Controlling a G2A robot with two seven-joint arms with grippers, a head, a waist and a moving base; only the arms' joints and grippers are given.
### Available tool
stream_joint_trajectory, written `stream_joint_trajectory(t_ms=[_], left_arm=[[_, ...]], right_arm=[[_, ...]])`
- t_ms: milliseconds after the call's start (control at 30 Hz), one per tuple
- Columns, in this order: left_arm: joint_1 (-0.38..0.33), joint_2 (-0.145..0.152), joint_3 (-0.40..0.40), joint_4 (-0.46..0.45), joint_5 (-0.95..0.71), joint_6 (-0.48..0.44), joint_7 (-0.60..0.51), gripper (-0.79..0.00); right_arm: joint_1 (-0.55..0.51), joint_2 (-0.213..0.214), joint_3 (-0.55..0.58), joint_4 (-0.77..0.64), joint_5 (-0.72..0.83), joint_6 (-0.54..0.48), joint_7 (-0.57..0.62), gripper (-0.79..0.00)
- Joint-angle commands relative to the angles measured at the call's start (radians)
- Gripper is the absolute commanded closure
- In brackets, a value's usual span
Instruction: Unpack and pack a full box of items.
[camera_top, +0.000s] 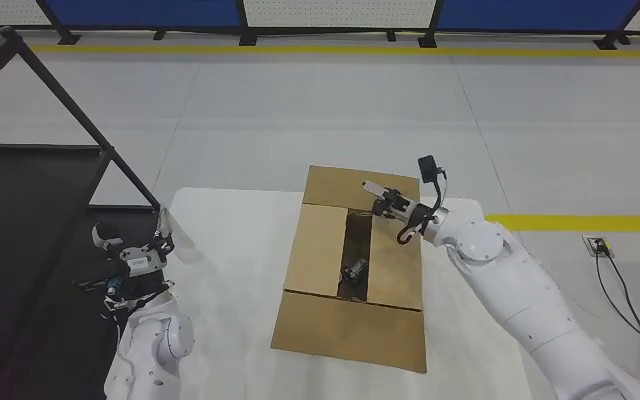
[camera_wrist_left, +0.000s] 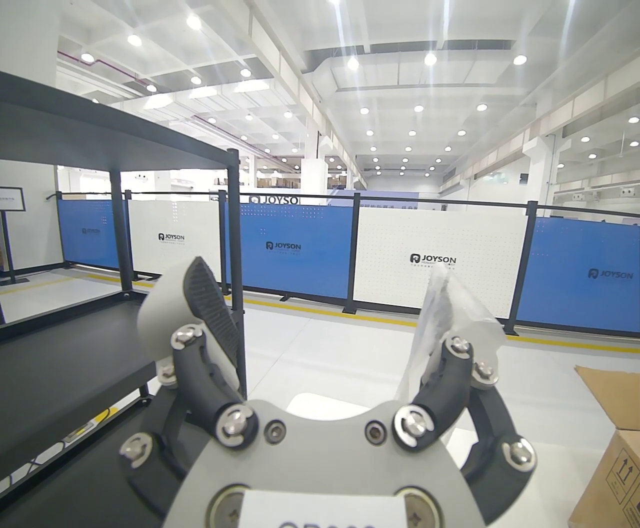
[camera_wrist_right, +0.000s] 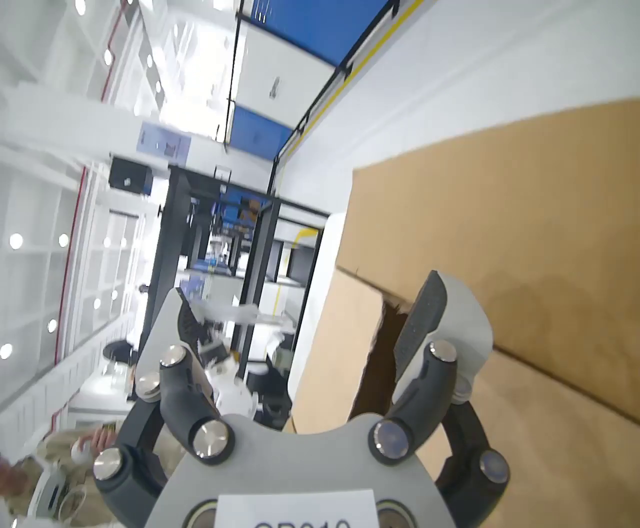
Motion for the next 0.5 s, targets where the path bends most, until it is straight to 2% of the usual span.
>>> stream_joint_trajectory(t_ms=[0,200,467], left_arm=[[-0.003,0.000,-0.002,0.006,-0.002,0.001,0.001,-0.785],[-0.009,0.000,-0.006,0.023,-0.003,-0.001,0.003,-0.785],[-0.013,0.000,-0.005,0.029,-0.001,0.002,0.006,-0.785]], right_arm=[[-0.026,0.010,0.007,-0.049,-0.031,0.033,0.051,-0.785],[-0.094,0.023,0.020,-0.148,-0.074,0.092,0.106,-0.785],[-0.113,-0.004,-0.012,-0.162,-0.082,0.154,0.069,-0.785]])
